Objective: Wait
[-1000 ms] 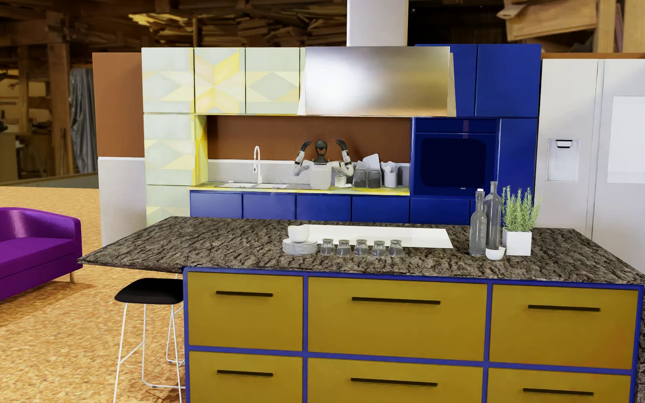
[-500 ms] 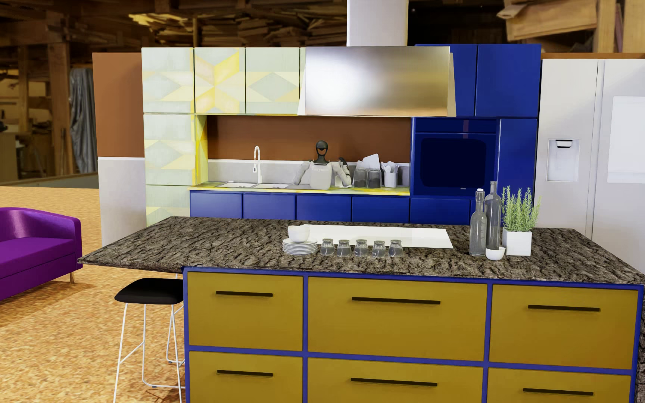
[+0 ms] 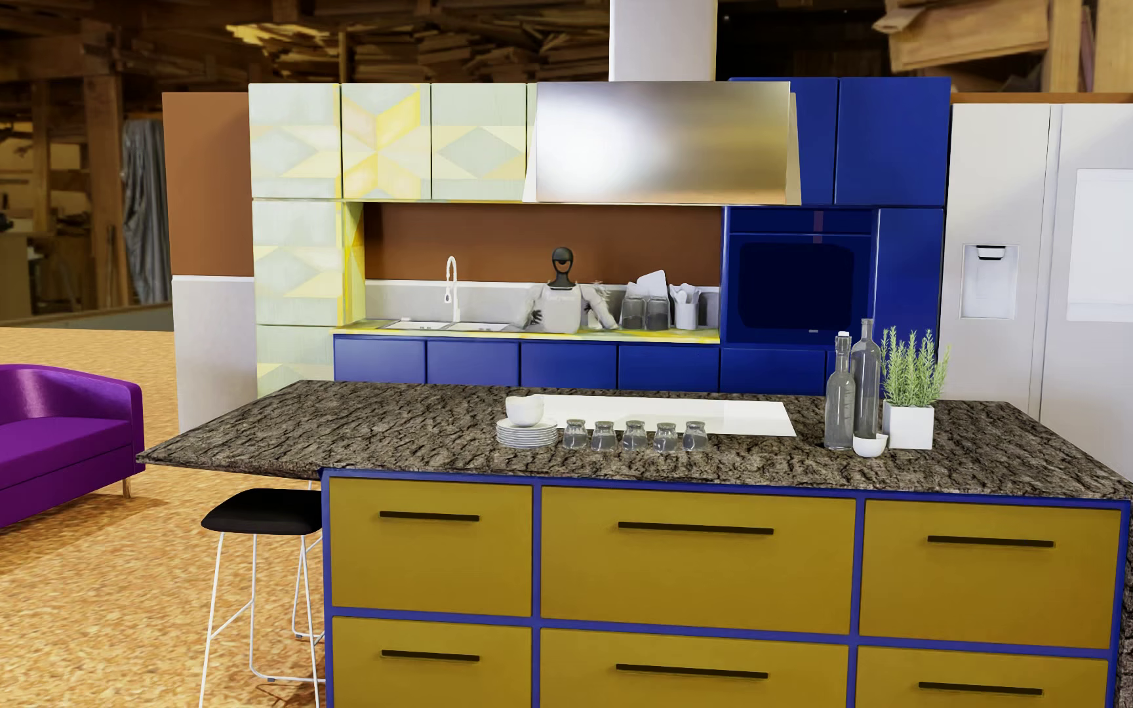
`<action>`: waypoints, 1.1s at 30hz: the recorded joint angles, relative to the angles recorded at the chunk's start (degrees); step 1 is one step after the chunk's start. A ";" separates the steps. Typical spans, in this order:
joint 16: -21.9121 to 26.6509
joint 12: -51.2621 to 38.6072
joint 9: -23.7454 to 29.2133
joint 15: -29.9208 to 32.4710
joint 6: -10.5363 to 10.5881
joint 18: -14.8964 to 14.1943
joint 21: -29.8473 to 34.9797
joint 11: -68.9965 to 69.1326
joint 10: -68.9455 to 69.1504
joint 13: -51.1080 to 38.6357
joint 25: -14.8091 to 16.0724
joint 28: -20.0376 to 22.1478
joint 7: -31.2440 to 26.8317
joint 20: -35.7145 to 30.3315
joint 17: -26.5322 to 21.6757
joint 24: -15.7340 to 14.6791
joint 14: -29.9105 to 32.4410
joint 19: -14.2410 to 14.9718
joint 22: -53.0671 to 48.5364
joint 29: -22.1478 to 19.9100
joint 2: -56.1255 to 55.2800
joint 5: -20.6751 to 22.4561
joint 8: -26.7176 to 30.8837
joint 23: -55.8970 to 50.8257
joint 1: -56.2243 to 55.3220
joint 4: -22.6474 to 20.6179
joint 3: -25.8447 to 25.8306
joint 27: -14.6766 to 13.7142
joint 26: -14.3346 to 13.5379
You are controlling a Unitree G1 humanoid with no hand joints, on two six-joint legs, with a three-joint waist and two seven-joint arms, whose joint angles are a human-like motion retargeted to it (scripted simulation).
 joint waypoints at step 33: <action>-7.63 -3.74 2.84 -0.56 1.77 0.00 15.18 -0.51 1.59 -3.87 0.00 0.00 0.00 -20.70 9.95 0.00 -1.02 0.00 37.20 0.00 -0.14 0.28 0.00 37.18 -1.27 0.64 0.03 0.00 0.00</action>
